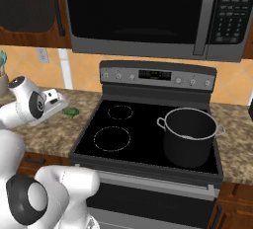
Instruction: Put the broccoli and broccoli in the pot. Retrieve the spatula and lightly stir the vegetables in the pot.
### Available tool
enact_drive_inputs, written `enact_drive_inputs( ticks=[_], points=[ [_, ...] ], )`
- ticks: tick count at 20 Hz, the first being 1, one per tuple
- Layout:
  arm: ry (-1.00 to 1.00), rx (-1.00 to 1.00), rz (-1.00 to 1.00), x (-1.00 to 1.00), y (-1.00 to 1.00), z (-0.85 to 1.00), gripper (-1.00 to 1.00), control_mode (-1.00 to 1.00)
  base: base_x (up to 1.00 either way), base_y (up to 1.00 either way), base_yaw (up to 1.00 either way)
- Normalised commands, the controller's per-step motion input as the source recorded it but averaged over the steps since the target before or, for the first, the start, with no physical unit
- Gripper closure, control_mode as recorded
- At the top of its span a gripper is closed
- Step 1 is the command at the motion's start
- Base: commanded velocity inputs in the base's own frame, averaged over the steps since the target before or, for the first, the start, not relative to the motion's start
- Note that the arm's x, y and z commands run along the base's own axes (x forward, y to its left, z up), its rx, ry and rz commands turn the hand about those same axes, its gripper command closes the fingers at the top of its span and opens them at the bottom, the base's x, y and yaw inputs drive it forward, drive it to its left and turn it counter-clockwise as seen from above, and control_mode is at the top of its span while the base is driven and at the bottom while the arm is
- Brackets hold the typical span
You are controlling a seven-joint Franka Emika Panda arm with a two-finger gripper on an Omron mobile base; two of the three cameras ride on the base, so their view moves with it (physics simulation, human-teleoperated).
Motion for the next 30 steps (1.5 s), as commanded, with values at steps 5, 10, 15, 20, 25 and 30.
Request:
enact_drive_inputs(
  ticks=[5,10,15,20,25,30],
  points=[
    [0.0,-0.06,0.15,0.54,0.58,-0.06,-1.0,-1.0,0.0,0.0,0.0],
    [0.0,-0.03,0.06,0.66,0.16,-0.12,-1.0,-1.0,0.0,0.0,0.0],
    [0.02,-0.04,0.0,0.66,0.0,-0.34,-1.0,-1.0,0.0,0.0,0.0],
    [0.0,-0.09,0.0,0.52,0.03,-0.49,-1.0,-1.0,0.0,0.0,0.0],
    [0.0,-0.08,0.01,0.52,0.2,-0.28,-1.0,-1.0,0.0,0.0,0.0],
    [0.0,-0.05,0.02,0.53,0.12,-0.21,-1.0,-1.0,0.0,0.0,0.0]
  ],
)
